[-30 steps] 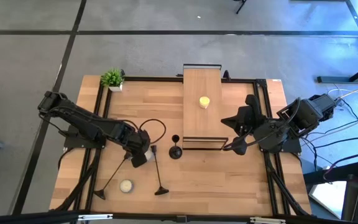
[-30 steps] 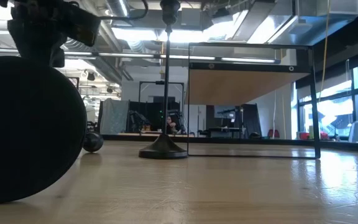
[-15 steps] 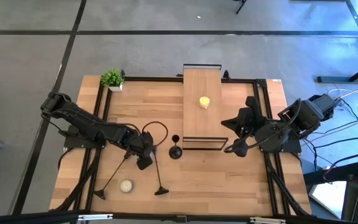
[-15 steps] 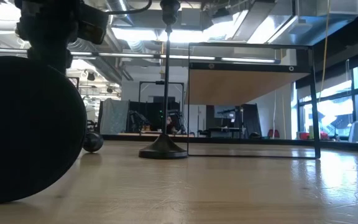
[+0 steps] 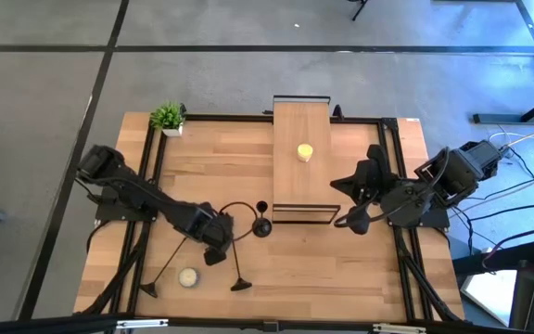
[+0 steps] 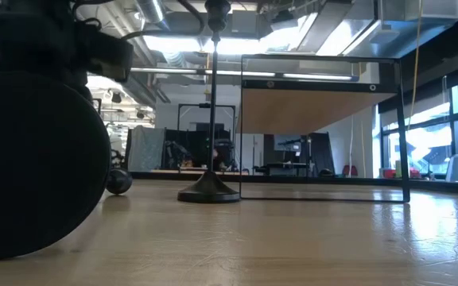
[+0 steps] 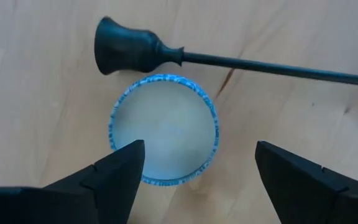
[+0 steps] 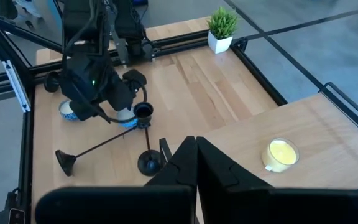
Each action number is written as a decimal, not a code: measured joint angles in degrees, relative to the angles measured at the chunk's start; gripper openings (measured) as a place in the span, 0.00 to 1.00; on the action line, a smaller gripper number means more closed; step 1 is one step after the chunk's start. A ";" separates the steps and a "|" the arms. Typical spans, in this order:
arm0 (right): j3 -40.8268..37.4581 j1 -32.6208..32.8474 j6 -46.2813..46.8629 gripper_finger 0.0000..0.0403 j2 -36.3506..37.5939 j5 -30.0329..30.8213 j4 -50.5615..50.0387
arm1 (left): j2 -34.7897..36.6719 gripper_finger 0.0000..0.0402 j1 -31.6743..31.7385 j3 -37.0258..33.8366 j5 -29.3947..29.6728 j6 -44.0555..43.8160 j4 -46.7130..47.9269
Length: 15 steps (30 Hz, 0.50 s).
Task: Pick & Place candle stick holders
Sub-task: Put the top blue jar candle in the top left corner of the shelf
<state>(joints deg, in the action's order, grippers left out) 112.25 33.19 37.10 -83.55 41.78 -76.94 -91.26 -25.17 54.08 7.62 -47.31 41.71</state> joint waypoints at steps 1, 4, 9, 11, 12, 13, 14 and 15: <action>-0.01 0.01 0.11 0.00 0.00 0.00 0.00 | -0.22 0.76 -0.02 0.00 -0.03 -0.19 0.11; -0.02 0.00 0.77 0.00 0.00 0.02 0.01 | -0.72 0.76 -0.02 0.00 0.20 -1.26 0.07; -0.01 0.02 1.11 0.00 0.00 0.02 0.01 | -0.41 0.76 0.20 0.90 -1.12 -2.34 0.47; -0.02 0.00 1.39 0.00 0.00 0.00 0.01 | -0.40 0.76 0.25 2.00 -3.03 -2.71 0.16; -0.02 0.00 1.49 0.00 0.00 0.02 0.01 | -0.39 0.76 0.31 2.48 -4.13 -2.41 0.07; -0.02 0.00 1.49 0.00 0.00 0.02 0.01 | -0.38 0.76 0.34 2.86 -4.81 -1.80 0.04; -0.02 0.00 1.49 0.00 0.00 0.02 0.03 | -0.38 0.76 0.38 3.09 -5.14 -1.44 0.01; -0.01 0.01 1.49 0.00 -0.01 0.02 0.04 | -0.38 0.76 0.38 3.21 -5.20 -1.46 0.11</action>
<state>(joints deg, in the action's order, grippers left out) 112.23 33.20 38.59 -83.56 41.80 -76.90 -91.64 -24.80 57.30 2.42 -48.77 41.82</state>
